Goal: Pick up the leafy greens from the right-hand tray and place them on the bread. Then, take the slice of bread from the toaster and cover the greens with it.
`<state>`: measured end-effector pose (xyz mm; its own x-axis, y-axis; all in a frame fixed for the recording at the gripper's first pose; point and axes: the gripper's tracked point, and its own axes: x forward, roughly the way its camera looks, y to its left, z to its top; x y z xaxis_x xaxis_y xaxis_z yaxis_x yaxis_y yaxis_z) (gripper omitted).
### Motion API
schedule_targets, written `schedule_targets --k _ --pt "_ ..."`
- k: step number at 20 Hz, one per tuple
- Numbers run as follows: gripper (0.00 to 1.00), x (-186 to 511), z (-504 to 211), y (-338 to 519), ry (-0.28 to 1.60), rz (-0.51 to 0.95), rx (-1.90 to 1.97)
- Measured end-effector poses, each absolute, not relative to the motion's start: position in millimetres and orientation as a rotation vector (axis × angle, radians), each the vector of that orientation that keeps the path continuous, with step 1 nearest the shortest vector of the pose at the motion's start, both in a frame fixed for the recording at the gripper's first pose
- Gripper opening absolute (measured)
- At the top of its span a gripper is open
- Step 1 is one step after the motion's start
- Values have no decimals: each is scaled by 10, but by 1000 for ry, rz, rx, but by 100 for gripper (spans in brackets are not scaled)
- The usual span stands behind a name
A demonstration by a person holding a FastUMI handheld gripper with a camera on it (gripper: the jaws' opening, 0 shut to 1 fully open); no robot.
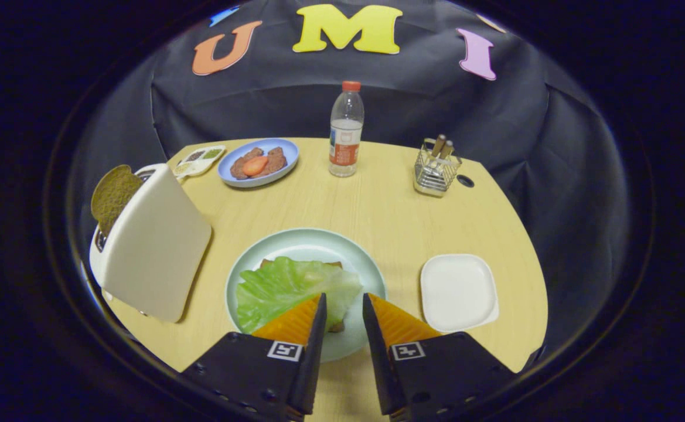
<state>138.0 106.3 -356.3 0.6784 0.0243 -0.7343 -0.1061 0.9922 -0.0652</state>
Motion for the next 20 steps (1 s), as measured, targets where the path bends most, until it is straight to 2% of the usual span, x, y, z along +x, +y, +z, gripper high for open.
schedule_targets --k 4,5,8,10,12,15,20 --pt "60 1260 -3078 1120 713 68 -108" --pt "62 1295 -2952 1156 672 66 -105" --pt "85 1256 -2402 1299 513 49 -74" --pt "90 1221 -2042 1447 402 47 -41" --pt "95 1163 -1774 1613 334 52 -26" --pt "95 1111 -1586 1931 298 94 -26" --pt "95 1137 -1616 2503 350 156 -34"
